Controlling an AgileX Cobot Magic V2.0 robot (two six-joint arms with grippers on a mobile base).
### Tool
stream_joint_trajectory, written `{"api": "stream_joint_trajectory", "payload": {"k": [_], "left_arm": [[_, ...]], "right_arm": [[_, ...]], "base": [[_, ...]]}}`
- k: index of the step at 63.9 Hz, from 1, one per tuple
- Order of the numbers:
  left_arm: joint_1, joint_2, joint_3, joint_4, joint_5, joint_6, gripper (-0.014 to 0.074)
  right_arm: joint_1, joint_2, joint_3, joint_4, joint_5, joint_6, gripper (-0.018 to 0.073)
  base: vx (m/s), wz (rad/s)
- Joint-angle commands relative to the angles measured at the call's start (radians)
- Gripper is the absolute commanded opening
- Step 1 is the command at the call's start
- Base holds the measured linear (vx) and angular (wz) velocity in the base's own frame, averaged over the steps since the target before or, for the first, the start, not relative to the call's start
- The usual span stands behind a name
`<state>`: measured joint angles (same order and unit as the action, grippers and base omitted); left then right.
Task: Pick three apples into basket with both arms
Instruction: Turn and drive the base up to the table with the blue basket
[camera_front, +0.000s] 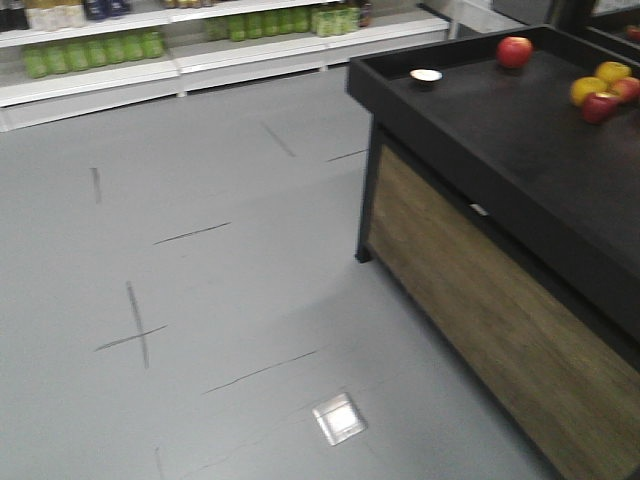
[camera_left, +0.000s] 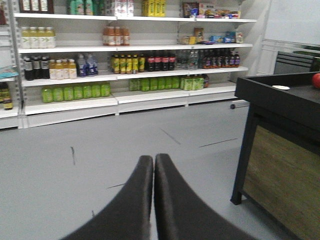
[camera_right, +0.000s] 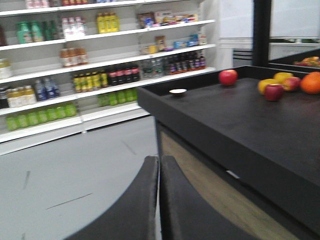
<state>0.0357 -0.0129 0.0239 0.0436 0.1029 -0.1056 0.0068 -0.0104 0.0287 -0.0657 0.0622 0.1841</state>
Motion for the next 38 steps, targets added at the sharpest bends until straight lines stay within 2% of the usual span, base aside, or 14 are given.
{"api": "stream_joint_trajectory", "payload": {"k": [1, 38], "left_arm": [[-0.002, -0.013, 0.024, -0.009, -0.075, -0.003, -0.0006], [-0.002, -0.013, 0.024, -0.009, -0.075, -0.003, -0.0006]], "right_arm": [[-0.007, -0.011, 0.013, -0.009, -0.068, -0.010, -0.0004], [-0.007, -0.011, 0.013, -0.009, -0.068, -0.010, -0.0004]], "base": [[0.11, -0.50], [0.09, -0.50]]}}
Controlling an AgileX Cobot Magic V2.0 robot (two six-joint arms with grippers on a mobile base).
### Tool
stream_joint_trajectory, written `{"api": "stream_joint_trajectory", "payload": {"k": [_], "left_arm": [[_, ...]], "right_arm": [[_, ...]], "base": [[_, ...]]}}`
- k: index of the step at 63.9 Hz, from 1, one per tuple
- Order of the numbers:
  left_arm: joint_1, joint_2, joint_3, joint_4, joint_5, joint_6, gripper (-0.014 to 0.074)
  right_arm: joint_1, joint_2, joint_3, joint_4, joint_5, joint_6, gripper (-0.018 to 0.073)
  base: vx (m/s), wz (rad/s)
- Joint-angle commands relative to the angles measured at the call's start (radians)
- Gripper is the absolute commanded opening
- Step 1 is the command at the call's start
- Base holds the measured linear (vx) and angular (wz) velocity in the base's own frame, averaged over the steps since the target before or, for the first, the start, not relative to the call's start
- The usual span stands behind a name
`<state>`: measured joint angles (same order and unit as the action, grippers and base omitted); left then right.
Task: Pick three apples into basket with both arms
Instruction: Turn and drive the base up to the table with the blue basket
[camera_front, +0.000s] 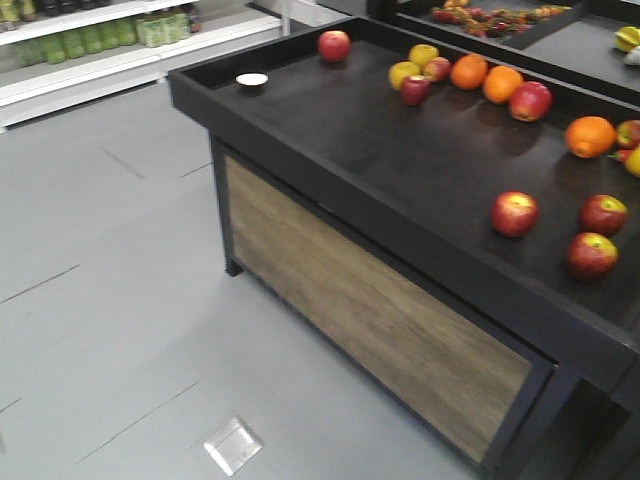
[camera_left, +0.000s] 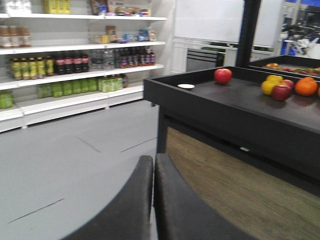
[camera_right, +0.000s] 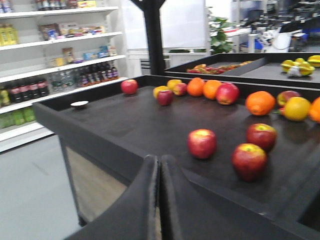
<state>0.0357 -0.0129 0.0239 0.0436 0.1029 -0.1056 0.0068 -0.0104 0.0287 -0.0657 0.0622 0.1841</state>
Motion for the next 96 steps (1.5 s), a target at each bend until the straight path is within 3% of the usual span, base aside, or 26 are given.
{"api": "stream_joint_trajectory", "payload": {"k": [1, 96], "left_arm": [[-0.002, -0.013, 0.024, -0.009, -0.075, -0.003, -0.0006], [-0.002, -0.013, 0.024, -0.009, -0.075, -0.003, -0.0006]], "right_arm": [[-0.007, -0.011, 0.013, -0.009, -0.068, -0.010, -0.0004], [-0.007, -0.011, 0.013, -0.009, -0.068, -0.010, -0.0004]], "base": [[0.06, -0.42], [0.03, -0.33]]}}
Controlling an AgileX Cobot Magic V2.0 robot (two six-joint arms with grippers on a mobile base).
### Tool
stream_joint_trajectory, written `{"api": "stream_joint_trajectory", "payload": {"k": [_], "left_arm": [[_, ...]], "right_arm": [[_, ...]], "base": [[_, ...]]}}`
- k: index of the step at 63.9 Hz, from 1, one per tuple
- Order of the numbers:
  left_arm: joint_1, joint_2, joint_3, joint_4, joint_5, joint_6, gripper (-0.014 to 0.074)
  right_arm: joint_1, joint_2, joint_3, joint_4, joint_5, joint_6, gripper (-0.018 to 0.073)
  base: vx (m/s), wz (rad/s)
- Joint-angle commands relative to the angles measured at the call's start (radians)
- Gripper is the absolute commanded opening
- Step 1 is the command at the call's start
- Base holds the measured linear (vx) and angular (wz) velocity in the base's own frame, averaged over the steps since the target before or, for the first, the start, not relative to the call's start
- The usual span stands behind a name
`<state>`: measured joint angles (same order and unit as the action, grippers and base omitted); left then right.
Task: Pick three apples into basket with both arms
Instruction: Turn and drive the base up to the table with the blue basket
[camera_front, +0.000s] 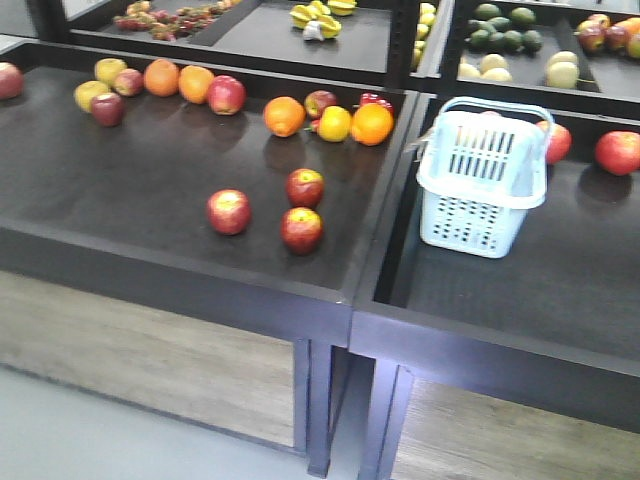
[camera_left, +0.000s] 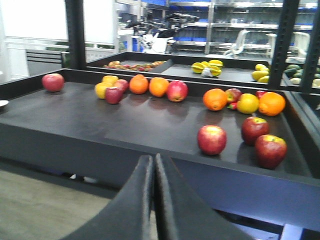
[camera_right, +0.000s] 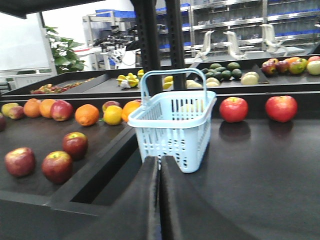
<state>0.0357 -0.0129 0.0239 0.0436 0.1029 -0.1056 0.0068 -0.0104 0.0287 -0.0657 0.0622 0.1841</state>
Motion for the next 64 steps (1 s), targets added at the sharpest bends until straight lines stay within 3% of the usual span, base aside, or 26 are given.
{"api": "stream_joint_trajectory", "payload": {"k": [1, 64], "left_arm": [[-0.002, -0.013, 0.024, -0.009, -0.075, -0.003, -0.0006], [-0.002, -0.013, 0.024, -0.009, -0.075, -0.003, -0.0006]], "right_arm": [[-0.007, -0.011, 0.013, -0.009, -0.068, -0.010, -0.0004], [-0.007, -0.011, 0.013, -0.009, -0.068, -0.010, -0.0004]], "base": [[0.06, -0.23], [0.09, -0.27]]}}
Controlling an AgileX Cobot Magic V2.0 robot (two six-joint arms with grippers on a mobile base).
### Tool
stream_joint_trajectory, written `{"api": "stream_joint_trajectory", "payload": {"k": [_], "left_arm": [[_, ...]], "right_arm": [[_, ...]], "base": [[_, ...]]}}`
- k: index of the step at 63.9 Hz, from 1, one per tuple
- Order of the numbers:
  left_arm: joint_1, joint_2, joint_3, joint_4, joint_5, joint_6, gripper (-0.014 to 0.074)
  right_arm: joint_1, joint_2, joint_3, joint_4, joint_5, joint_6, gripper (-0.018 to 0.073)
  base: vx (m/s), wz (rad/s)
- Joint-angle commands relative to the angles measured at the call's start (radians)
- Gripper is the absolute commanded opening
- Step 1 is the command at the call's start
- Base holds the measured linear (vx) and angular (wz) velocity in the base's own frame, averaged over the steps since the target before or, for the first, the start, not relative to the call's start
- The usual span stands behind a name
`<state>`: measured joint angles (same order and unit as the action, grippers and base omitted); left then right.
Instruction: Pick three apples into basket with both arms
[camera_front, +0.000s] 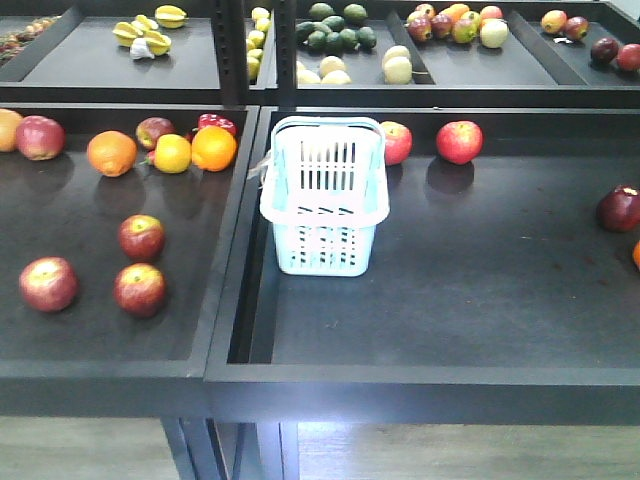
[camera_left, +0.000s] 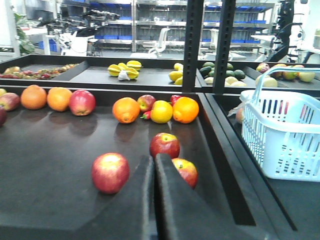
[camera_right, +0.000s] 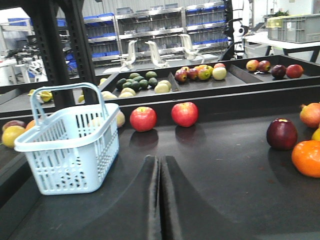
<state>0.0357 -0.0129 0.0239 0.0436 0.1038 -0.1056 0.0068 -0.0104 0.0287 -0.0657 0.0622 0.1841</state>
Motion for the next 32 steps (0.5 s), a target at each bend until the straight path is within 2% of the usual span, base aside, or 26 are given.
{"api": "stream_joint_trajectory", "payload": {"k": [1, 32], "left_arm": [[-0.002, -0.013, 0.024, -0.009, -0.076, -0.003, -0.0006], [-0.002, -0.013, 0.024, -0.009, -0.076, -0.003, -0.0006]], "right_arm": [[-0.007, -0.011, 0.013, -0.009, -0.068, -0.010, -0.0004], [-0.007, -0.011, 0.013, -0.009, -0.068, -0.010, -0.0004]], "base": [[0.12, -0.13], [0.13, -0.05]]}}
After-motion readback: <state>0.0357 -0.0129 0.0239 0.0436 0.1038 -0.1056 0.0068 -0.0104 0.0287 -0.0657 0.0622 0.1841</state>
